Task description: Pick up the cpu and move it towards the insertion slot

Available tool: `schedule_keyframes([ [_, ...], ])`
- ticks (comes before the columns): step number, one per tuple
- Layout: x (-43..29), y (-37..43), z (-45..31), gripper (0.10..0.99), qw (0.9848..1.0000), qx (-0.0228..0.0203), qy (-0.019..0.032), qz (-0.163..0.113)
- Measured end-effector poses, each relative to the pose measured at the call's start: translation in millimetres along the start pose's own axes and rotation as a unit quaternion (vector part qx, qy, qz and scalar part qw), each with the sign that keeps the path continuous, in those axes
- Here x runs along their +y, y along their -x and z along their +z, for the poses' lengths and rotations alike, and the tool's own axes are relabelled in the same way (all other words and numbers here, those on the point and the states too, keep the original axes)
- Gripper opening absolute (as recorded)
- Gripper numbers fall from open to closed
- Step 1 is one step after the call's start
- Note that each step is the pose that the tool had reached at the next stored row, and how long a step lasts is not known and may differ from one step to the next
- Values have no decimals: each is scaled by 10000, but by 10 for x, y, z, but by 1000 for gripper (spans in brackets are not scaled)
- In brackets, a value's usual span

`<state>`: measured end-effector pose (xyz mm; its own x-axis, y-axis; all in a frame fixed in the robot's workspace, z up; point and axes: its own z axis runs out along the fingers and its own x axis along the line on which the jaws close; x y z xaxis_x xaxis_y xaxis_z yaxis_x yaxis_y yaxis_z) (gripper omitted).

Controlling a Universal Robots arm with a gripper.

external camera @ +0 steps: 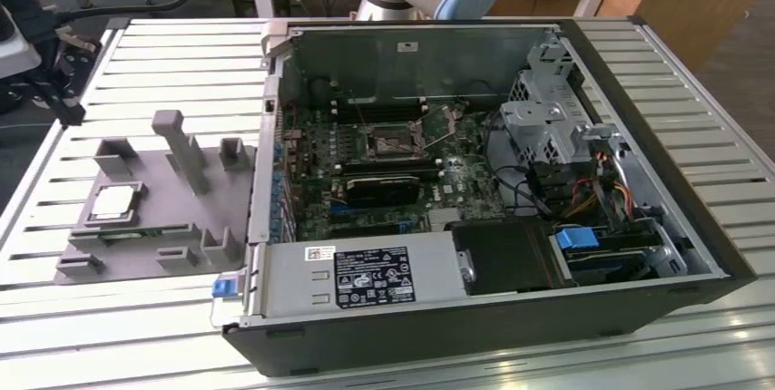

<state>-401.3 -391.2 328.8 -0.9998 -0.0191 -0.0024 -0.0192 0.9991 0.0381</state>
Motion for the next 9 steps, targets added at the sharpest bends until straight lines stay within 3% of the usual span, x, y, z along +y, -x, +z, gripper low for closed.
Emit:
schedule_keyframes([
  [9,-5,-20,150,102,10000,-1,0,0],
])
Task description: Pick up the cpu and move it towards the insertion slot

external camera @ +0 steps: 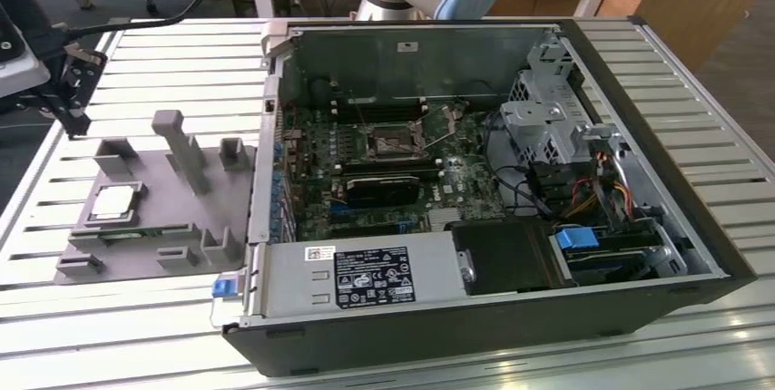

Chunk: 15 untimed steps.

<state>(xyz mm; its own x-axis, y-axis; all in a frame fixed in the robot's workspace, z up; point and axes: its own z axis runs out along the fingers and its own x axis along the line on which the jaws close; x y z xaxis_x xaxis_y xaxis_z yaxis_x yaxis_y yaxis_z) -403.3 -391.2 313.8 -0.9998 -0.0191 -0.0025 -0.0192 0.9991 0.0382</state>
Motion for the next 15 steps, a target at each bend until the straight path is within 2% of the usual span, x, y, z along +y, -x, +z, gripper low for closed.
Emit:
schedule_keyframes([
  [15,-8,-105,251,102,10000,-2,0,0],
])
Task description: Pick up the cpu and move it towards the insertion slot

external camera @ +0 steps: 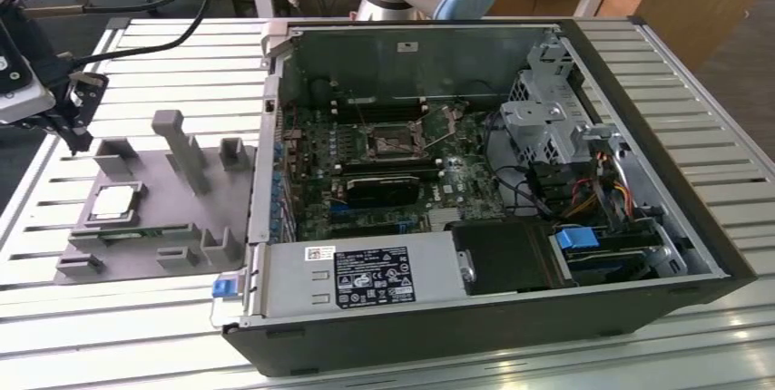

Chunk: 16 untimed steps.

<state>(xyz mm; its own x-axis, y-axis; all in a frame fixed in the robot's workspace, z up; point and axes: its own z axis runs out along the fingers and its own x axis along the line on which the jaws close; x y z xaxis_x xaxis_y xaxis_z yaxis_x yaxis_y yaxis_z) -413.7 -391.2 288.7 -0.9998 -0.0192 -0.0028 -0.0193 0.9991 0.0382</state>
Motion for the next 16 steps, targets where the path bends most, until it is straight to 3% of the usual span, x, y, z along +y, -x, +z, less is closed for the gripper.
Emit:
schedule_keyframes([
  [16,-8,-143,274,102,10000,-4,0,0],
])
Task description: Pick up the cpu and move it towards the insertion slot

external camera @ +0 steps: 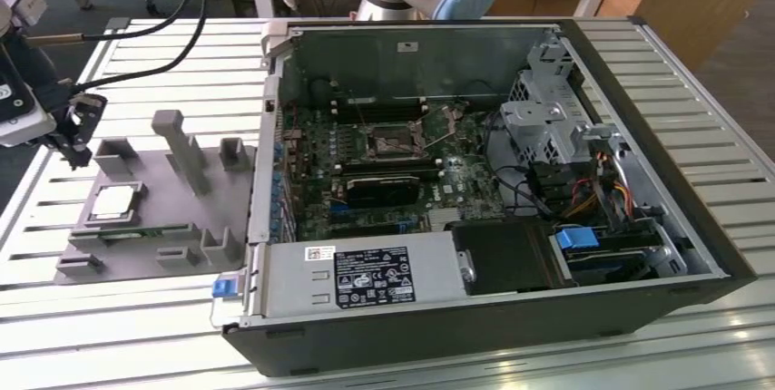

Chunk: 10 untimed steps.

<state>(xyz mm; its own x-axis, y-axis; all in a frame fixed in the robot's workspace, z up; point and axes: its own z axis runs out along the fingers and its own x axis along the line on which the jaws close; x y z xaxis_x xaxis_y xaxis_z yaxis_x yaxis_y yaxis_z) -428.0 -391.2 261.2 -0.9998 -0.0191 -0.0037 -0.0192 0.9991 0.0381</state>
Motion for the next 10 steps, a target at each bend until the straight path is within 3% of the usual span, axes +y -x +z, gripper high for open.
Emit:
schedule_keyframes([
  [5,-2,-62,85,102,10000,-3,1,-1],
  [10,-6,-72,176,102,10000,-3,0,-1],
])
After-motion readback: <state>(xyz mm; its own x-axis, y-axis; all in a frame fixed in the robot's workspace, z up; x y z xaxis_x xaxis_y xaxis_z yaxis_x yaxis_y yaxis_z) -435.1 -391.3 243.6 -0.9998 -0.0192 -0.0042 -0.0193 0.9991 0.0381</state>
